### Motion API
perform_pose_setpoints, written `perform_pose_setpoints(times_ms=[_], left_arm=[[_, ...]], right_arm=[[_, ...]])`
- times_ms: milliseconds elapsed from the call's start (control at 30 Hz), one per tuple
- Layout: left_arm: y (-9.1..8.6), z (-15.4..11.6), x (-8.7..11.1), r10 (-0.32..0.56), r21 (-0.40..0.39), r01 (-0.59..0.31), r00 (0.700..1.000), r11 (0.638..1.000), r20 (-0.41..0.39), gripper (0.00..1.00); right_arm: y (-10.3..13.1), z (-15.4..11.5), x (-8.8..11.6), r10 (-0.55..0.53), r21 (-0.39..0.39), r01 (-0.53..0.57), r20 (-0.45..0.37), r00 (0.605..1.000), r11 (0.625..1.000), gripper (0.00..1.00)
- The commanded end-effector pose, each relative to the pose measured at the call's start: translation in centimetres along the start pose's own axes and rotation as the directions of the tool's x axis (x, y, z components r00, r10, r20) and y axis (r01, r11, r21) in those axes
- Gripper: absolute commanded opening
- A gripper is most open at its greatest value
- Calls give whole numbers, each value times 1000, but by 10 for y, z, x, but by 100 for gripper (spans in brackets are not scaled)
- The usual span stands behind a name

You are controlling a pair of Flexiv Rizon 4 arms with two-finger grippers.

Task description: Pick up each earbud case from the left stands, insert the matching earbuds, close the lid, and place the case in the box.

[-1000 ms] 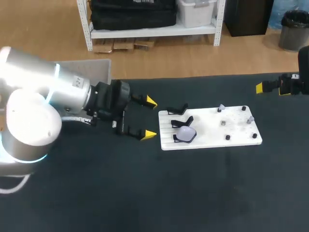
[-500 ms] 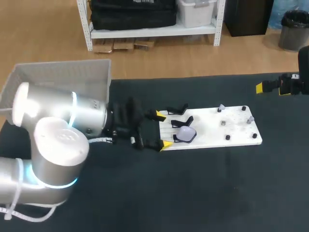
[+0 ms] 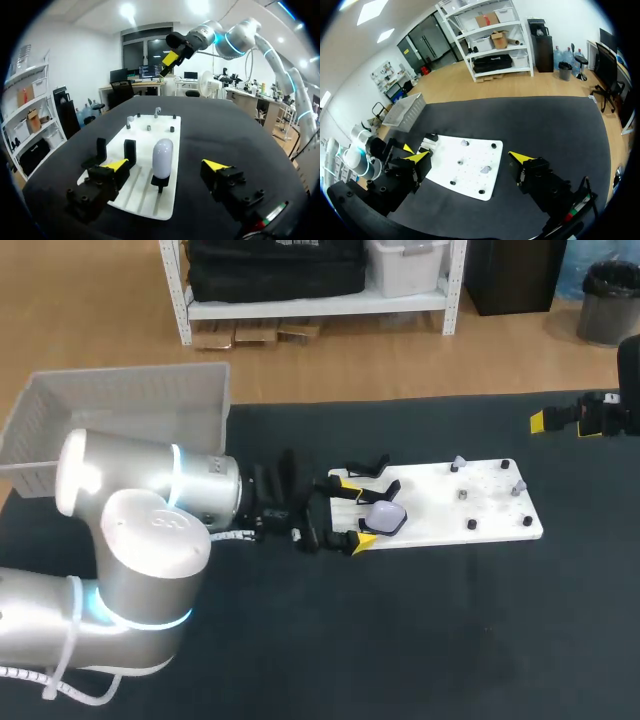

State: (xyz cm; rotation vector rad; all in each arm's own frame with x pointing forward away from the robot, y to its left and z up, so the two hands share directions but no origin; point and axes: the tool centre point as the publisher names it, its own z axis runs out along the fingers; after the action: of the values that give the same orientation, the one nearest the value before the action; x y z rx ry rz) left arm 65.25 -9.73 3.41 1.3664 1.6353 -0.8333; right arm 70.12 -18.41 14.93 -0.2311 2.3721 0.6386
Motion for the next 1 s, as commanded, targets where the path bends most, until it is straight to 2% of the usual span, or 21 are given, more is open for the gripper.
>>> perform_pose_setpoints(times_ms=[33,100,167,733,1000], left_arm=[[3,10,3,-1,9,1,1000,1000,15,76],[1,13,2,-4,16,4,1000,1000,19,58],[0,17,1,-5,26,5,1000,1000,21,49],[1,34,4,-18,69,16,1000,998,19,46],[0,32,4,-21,69,21,1000,997,9,36]], right_arm=[[0,0,0,-1,0,1,-1,1000,1000,100],[0,0,0,-1,0,1,-1,1000,1000,100],[0,0,0,-1,0,1,-1,1000,1000,100],[0,0,0,-1,0,1,-1,1000,1000,100],[0,0,0,-1,0,1,-1,1000,1000,100]])
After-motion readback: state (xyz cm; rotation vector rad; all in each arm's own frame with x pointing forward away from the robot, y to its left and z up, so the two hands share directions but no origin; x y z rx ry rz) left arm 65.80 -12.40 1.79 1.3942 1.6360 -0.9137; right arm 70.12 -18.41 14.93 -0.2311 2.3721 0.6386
